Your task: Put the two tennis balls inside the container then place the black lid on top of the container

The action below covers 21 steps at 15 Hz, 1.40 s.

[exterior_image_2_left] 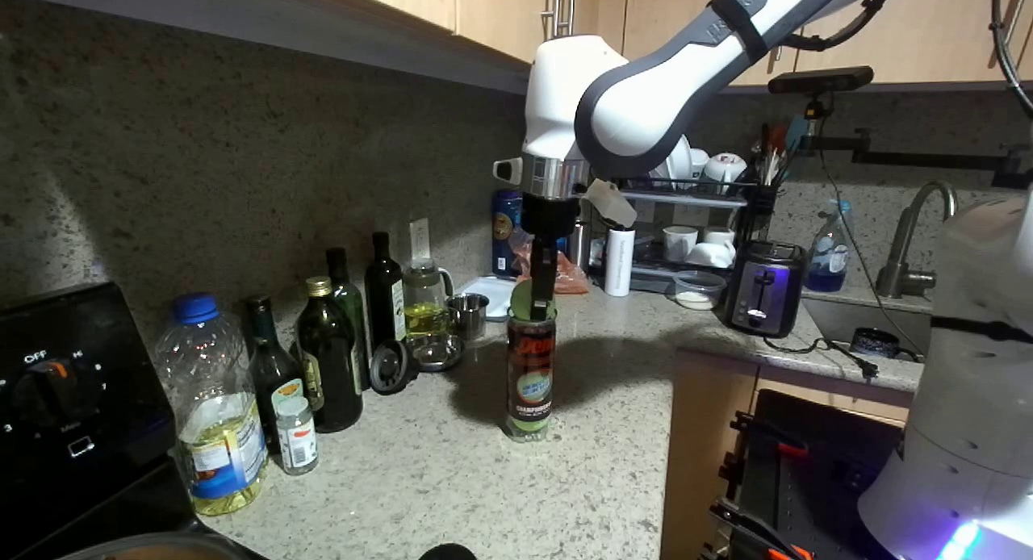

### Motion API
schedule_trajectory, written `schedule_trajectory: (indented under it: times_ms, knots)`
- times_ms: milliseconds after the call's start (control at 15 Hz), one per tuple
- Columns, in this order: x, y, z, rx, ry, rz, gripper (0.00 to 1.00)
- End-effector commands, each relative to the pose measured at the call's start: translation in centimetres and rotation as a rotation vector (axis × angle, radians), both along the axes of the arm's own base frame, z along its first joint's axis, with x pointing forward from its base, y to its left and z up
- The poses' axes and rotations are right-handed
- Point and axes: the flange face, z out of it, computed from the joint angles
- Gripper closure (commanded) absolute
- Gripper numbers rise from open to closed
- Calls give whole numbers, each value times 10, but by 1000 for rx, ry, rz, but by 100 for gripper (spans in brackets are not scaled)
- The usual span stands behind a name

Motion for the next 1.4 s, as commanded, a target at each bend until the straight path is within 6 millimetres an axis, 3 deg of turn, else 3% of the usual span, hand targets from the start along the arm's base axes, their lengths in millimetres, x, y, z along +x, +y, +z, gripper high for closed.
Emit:
schedule_trajectory:
  times_ms: [0, 200, 400, 533, 600, 1333]
  knots:
    - [0, 1, 7, -4, 8, 10, 39]
    - [0, 1, 7, -5, 7, 10, 33]
    - [0, 0, 7, -5, 6, 9, 18]
    - [0, 0, 8, -5, 5, 9, 17]
    - [0, 0, 8, -6, 4, 9, 11]
    - [-10, 13, 18, -18, -29, 56, 0]
